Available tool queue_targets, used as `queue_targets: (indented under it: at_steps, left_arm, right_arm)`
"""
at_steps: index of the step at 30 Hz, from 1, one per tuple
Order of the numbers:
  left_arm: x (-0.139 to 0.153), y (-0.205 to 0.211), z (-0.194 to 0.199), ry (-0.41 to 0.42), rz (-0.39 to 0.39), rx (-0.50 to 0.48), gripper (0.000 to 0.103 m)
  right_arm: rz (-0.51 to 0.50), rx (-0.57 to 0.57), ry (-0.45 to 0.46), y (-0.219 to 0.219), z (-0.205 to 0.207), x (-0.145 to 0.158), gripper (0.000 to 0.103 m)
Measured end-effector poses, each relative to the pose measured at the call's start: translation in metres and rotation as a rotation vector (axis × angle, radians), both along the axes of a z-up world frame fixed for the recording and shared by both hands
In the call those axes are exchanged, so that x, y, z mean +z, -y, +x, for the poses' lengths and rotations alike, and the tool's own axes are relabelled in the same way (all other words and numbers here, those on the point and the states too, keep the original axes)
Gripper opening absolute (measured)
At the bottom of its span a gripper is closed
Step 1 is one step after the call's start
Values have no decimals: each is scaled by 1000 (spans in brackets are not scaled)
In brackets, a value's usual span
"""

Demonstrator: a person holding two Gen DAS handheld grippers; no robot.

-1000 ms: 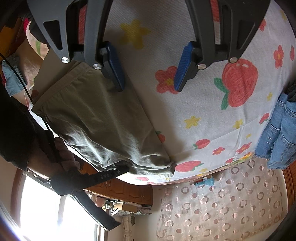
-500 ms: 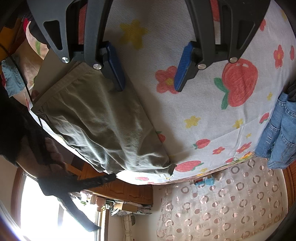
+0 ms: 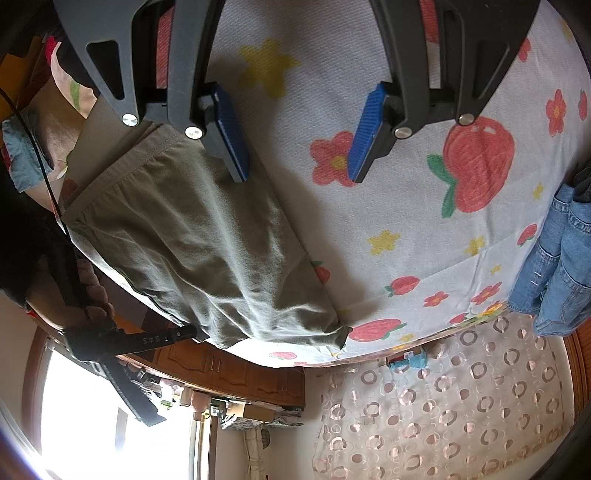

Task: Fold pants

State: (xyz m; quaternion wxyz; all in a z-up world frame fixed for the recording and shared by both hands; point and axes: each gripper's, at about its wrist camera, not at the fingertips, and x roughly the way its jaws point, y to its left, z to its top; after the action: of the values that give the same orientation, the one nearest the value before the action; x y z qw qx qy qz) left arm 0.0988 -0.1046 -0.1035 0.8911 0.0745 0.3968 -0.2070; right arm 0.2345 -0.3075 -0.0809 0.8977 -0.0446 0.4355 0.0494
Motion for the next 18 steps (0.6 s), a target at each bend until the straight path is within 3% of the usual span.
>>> queue_targets:
  at_steps: [4,7,10,15,18]
  left_arm:
    - [1,1,-1,7,0,5,55]
    - [1,1,-1,9,0,6,55]
    - [1,1,-1,9,-1,6,55]
    - [1,1,-1,9,0,6,55]
    - [1,1,-1,9,-1,7,55]
  right_arm:
    - [24,40,30,-11,-27,11,50]
    - [49,78,37,-24,-52,12,61]
    - [73,116,32,-37,-75,9,63]
    - [86,117,2,-46,-98,-3,64]
    - [60,97,10,-47,-106,-8,71]
